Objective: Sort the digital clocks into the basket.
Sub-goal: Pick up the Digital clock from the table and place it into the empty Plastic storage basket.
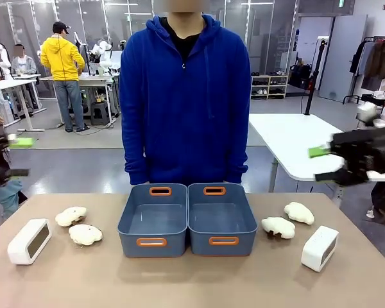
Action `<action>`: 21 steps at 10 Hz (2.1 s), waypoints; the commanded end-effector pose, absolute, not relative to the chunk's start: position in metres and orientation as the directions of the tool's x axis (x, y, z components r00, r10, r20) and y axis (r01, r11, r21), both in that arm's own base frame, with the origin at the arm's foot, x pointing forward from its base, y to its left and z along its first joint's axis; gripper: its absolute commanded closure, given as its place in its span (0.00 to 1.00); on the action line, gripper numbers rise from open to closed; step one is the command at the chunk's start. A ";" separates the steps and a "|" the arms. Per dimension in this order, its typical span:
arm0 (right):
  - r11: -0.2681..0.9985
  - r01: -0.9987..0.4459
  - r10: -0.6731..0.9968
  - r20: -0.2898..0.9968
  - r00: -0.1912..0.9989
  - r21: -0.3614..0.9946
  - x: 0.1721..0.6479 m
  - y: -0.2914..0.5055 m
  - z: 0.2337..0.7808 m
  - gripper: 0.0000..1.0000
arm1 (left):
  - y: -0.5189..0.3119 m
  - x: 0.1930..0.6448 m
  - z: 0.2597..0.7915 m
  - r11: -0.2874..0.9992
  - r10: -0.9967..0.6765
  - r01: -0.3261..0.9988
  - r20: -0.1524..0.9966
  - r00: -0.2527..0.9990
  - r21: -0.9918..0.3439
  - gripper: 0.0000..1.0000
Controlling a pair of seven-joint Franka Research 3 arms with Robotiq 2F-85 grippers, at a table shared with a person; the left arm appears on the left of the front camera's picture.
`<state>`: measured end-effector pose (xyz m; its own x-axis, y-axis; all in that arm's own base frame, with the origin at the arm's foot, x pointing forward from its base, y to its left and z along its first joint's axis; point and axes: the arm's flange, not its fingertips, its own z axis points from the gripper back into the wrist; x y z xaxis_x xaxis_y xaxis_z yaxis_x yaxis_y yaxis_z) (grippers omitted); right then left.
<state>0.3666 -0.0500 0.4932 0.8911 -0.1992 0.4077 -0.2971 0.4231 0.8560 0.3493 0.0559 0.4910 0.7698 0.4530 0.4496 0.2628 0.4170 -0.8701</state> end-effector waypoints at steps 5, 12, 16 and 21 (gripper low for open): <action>0.446 -0.095 -0.590 0.373 0.716 0.890 0.291 -0.158 0.487 0.00 | 0.147 0.253 0.459 0.538 0.730 -0.016 0.456 0.509 -0.843 0.00; 0.456 -0.142 -0.539 0.400 0.741 0.878 0.303 -0.178 0.494 0.00 | 0.173 0.304 0.491 0.501 0.688 0.093 0.461 0.560 -0.861 0.00; 0.456 -0.142 -0.539 0.400 0.741 0.878 0.303 -0.178 0.494 0.00 | 0.173 0.304 0.491 0.501 0.688 0.093 0.461 0.560 -0.861 0.00; 0.596 -0.211 -0.403 0.515 0.757 0.775 0.300 -0.166 0.496 0.00 | 0.173 0.304 0.491 0.501 0.688 0.093 0.461 0.560 -0.861 0.00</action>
